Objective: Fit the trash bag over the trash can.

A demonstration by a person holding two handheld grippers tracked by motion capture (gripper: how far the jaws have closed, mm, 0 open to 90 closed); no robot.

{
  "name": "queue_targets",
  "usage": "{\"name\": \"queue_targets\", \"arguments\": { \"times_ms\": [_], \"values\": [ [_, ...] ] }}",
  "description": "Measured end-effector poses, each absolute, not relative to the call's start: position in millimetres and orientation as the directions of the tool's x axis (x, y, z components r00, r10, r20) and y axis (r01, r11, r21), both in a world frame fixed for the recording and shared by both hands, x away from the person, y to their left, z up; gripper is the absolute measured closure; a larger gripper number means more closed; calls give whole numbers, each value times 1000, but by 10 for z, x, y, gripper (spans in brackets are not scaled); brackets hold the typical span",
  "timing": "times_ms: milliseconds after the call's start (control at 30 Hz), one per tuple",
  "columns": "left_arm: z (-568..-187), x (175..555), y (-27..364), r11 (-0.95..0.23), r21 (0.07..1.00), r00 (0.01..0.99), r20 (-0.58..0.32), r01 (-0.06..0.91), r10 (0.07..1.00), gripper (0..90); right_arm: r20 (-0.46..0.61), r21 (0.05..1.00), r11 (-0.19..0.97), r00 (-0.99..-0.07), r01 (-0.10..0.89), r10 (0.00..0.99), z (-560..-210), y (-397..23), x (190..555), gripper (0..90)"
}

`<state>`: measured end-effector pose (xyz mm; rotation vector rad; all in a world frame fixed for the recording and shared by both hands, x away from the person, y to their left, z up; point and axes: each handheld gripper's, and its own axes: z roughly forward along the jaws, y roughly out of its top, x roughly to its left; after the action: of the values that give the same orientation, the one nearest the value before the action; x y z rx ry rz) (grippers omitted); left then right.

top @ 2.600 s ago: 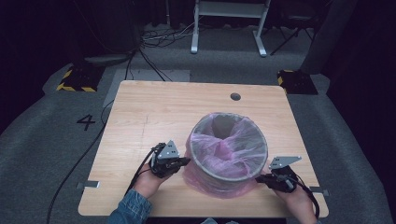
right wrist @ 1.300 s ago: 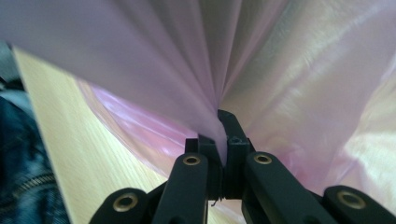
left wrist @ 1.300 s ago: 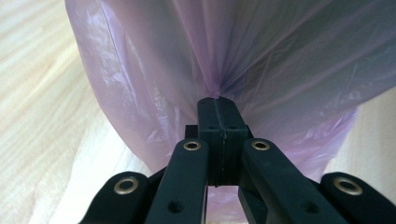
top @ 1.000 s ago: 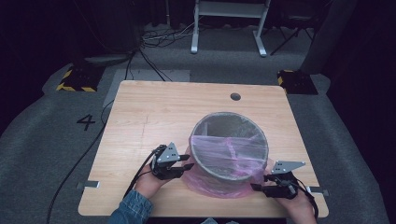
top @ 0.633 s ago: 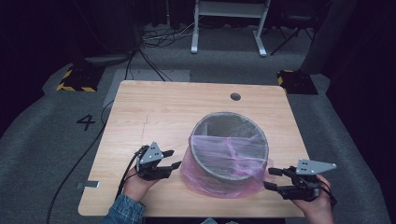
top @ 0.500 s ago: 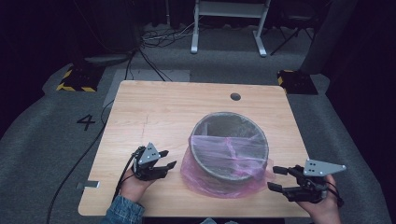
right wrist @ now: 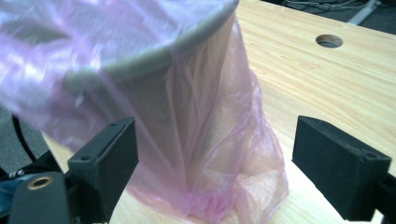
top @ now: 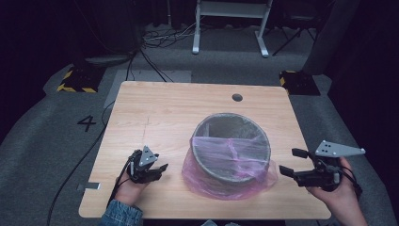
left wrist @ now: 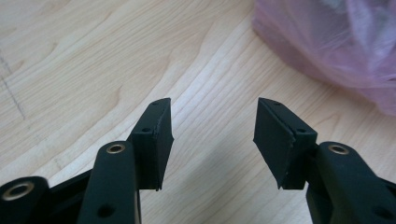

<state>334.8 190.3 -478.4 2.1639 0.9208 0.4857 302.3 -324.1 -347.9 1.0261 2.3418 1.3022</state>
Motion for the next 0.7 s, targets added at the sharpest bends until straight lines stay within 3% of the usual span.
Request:
{"name": "queue_targets", "arguments": {
  "times_ms": [233, 600, 667, 700],
  "values": [
    [-4850, 3443, 1941, -480, 713, 658, 35, 511, 752, 448, 50, 843, 408, -806, 351, 590, -3225, -3042, 3103, 149],
    [-4944, 3483, 1914, -508, 686, 659, 55, 522, 750, 443, -72, 851, 442, -771, 283, 632, -2966, -2626, 3353, 156],
    [-4945, 3482, 1921, -507, 685, 659, 52, 523, 751, 443, -43, 843, 449, -795, 297, 605, -2947, -2559, 3383, 321],
    [-4952, 3481, 1926, -499, 690, 656, 45, 524, 753, 442, 25, 825, 442, -803, 353, 596, -2961, -2535, 3398, 354]
  ]
}}
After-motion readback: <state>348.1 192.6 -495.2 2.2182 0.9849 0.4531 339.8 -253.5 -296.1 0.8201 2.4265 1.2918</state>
